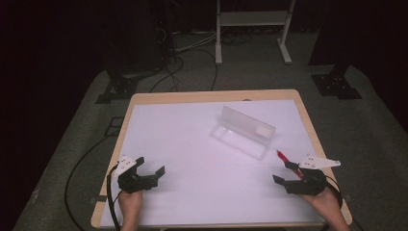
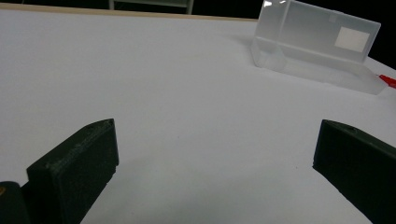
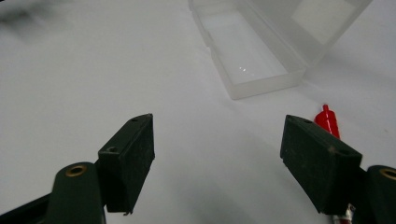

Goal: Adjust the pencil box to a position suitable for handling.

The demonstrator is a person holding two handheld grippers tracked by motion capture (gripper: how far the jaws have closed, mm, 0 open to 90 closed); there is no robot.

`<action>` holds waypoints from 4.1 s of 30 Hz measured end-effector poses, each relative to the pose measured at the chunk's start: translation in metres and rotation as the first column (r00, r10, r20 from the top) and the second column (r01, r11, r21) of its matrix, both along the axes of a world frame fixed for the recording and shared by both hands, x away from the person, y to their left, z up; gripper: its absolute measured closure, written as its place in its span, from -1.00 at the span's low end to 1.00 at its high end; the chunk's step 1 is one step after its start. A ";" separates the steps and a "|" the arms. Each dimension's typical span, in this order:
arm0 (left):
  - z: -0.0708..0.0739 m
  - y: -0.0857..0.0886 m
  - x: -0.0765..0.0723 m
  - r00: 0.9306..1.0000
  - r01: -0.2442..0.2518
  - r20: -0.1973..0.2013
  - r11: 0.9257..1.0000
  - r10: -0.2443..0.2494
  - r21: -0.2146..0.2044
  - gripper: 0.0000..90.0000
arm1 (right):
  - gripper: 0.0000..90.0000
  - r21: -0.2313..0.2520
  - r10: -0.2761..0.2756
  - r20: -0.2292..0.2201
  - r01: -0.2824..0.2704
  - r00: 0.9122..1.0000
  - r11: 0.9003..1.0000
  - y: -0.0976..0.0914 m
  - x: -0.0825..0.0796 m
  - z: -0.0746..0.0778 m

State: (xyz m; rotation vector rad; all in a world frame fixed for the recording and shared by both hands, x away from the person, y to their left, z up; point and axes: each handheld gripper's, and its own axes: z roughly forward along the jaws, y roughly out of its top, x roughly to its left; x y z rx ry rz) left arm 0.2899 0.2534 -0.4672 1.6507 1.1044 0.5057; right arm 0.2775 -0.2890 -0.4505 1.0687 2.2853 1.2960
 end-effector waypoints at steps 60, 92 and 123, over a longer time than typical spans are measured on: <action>0.000 0.000 0.000 1.000 0.008 -0.003 1.000 -0.008 -0.003 -1.00 | -0.42 -0.167 0.178 -0.013 -0.178 0.984 0.970 0.095 0.100 0.037; 0.000 0.000 0.000 1.000 0.008 -0.003 1.000 -0.008 -0.002 -1.00 | -0.08 -0.222 0.192 -0.117 -0.214 0.974 0.951 0.123 0.139 0.005; 0.000 0.000 0.000 1.000 0.007 -0.005 1.000 -0.007 -0.005 -1.00 | 0.69 -0.257 0.202 -0.147 -0.234 0.968 0.938 0.131 0.143 -0.008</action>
